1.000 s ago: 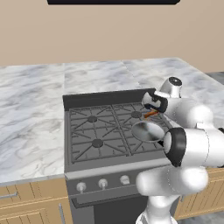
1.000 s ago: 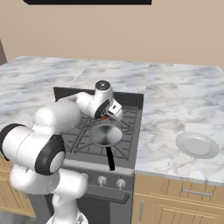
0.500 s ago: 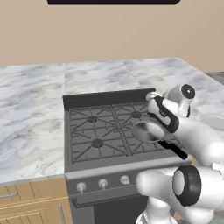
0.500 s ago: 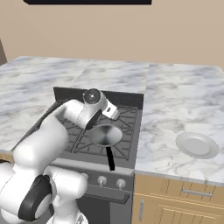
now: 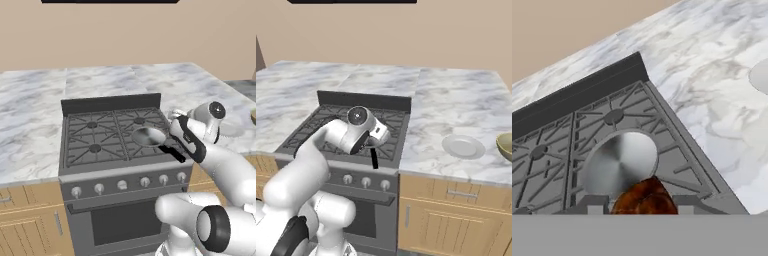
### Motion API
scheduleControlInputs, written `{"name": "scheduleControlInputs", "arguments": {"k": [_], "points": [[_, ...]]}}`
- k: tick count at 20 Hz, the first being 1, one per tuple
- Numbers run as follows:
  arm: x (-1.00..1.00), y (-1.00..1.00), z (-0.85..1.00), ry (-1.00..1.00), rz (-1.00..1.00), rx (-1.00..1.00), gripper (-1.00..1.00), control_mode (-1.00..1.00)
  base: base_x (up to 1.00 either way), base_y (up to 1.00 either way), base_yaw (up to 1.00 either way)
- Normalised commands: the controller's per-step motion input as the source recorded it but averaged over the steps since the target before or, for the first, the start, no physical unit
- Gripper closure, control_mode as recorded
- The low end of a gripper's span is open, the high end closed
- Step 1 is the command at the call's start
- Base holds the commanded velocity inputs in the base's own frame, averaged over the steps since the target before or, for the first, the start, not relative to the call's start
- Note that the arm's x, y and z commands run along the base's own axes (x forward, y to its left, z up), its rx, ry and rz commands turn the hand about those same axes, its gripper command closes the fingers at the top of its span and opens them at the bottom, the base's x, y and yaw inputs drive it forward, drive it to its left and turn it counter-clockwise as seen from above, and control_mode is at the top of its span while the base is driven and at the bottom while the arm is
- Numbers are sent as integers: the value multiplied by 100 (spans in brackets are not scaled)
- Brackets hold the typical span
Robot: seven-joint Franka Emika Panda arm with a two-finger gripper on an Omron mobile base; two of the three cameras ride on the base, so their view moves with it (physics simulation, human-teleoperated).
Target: Place the chicken drumstick on the plate and place the mushroom on the same plate.
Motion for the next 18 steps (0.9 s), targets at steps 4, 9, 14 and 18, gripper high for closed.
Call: {"name": "scheduleControlInputs", "arguments": {"k": [4,9,14,18], "points": [[0,0,0,0,0,0,100,100,33,-100,-1],[0,0,0,0,0,0,100,100,74,-100,0],[0,0,0,0,0,0,100,100,87,-89,0],[0,0,0,0,0,0,100,100,66,-52,-2]]}}
